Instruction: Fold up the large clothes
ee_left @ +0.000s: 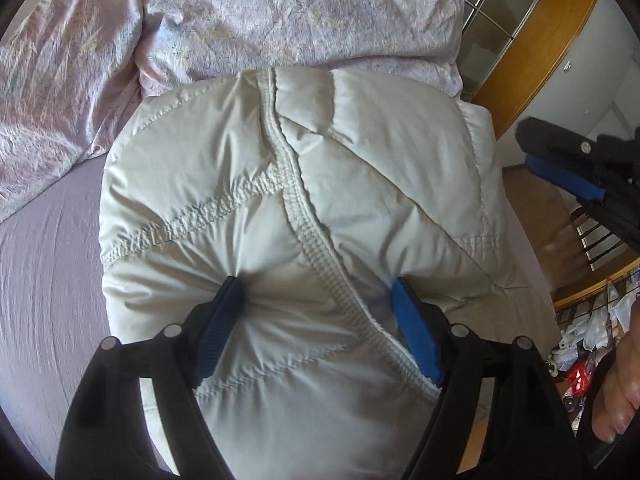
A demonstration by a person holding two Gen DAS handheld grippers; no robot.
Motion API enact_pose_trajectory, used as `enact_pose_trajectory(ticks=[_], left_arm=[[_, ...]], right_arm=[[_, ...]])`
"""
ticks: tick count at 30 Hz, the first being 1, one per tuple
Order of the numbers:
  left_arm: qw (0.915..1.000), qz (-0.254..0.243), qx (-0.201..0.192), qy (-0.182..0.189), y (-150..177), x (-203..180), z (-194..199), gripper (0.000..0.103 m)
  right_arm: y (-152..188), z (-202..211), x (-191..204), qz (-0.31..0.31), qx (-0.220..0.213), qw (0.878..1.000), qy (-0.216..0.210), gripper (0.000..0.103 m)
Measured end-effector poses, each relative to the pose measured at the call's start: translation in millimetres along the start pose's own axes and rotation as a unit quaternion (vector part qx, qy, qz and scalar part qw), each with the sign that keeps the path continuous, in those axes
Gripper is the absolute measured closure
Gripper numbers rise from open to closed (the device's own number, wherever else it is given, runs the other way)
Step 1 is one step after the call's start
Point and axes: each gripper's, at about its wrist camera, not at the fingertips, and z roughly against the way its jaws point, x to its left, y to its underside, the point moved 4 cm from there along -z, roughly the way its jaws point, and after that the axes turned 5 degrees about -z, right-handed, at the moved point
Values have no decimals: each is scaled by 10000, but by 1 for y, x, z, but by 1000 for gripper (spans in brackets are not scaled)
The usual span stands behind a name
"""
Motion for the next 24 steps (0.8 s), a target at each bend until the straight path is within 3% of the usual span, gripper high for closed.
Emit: enact_pose_trajectory(ticks=[7,15,24], left_arm=[[10000,-3,-49,0,-2,1,3,27],[9995,102,-292,-58,-5,15,26,29],[9980,284,-413,-392,-17,43,27,29]], right_arm=[[4,-37,21,183,346,9992,-65,76],[17,-72,-14,-120,685,9973,252,93],[35,-87,-31,-195,769,9962,372,95]])
